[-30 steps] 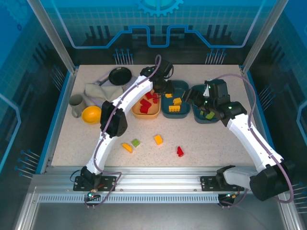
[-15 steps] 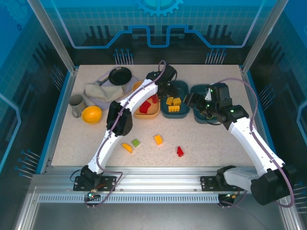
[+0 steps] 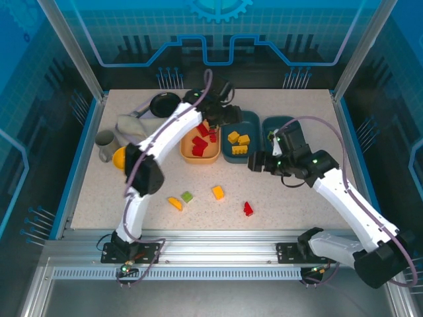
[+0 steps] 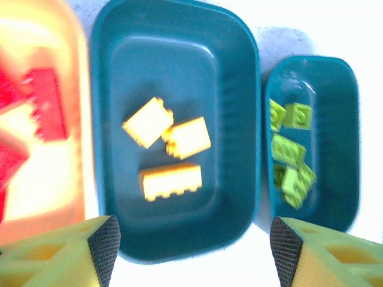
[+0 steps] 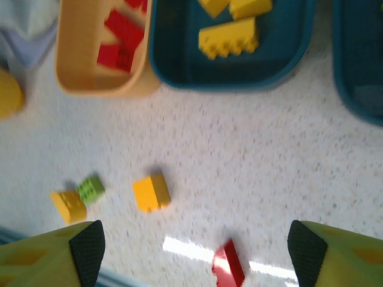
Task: Sort the legos into containers by color
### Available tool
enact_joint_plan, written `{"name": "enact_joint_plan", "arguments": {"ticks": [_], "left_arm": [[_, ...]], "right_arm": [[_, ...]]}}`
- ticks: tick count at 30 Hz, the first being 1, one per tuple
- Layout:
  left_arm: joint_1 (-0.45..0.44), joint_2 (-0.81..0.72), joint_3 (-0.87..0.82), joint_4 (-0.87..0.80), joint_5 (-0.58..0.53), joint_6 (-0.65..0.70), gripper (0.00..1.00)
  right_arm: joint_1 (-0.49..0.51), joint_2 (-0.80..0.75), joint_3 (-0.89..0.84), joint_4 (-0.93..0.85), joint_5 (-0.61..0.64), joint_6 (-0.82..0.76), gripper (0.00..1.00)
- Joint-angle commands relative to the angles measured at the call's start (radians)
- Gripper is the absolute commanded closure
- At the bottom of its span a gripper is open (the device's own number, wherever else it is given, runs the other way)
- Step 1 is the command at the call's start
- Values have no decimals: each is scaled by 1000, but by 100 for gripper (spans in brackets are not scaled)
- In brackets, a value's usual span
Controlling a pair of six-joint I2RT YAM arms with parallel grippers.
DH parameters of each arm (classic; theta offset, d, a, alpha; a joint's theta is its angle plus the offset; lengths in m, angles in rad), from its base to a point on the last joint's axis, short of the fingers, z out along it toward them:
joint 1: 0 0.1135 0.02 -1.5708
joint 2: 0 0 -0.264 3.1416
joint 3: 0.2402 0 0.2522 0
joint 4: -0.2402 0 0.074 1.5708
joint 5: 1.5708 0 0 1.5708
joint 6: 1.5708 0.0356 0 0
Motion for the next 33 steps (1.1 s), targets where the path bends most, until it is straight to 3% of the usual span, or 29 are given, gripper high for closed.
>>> {"name": "enact_joint_plan", "arguments": {"ticks": [1, 10, 15, 22, 33], "left_arm": [[29, -257, -247, 24, 53, -59, 29], [27, -822, -1049, 171, 171, -133, 28], [6, -1084, -1339, 253, 227, -190, 27], [4, -1263, -1453, 209, 222, -228, 26], [2, -1284, -1455, 204, 217, -233, 27]], "right_arm": [[115, -22, -9, -128, 97, -40, 17], [421, 138, -105, -245, 156, 44, 19], [481, 278, -139, -182, 168, 64, 21], [473, 432, -140, -94, 201, 40, 39], [441, 565, -91, -43, 227, 19, 64]]}}
